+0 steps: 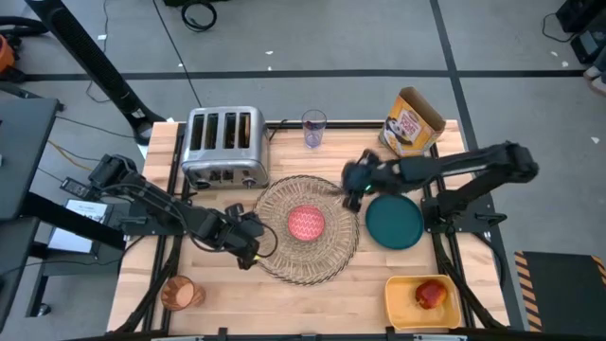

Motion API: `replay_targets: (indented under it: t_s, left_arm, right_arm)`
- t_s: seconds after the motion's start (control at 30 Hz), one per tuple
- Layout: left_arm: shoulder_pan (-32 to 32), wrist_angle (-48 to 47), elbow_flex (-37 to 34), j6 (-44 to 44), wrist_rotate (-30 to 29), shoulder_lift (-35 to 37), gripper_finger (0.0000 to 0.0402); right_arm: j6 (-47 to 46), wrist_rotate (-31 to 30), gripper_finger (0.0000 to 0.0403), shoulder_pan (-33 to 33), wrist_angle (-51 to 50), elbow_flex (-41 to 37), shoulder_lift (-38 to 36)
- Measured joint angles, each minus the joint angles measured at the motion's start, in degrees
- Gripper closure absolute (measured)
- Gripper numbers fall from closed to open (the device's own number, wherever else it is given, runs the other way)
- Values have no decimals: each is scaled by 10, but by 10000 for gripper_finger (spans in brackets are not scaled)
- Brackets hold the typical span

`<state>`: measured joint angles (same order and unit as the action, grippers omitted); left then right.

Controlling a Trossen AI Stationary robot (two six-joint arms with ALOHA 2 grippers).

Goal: Arrange a breakfast setting
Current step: Pour the cereal into the red bowl

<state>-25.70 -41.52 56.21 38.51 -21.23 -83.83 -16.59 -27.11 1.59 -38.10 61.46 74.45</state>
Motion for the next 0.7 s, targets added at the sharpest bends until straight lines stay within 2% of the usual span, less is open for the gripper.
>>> replay_targets:
  t_s: [0.1,0.2,0.33,0.53,0.7]
  left_arm:
    - [17,43,15,-34,-3,0,166]
    - [36,68,34,-61,-8,0,166]
    - [61,75,60,-93,-12,0,166]
    - [88,74,107,-114,-12,0,166]
    - [98,74,152,-152,-11,0,166]
  right_arm:
    - [-42,-63,248,-41,-60,35,-43]
    - [-58,-59,239,-101,-102,53,-80]
    - [-44,-50,207,-188,-119,58,-118]
    - [10,-118,154,-309,-104,58,-136]
    - [35,-77,155,-399,-99,58,-132]
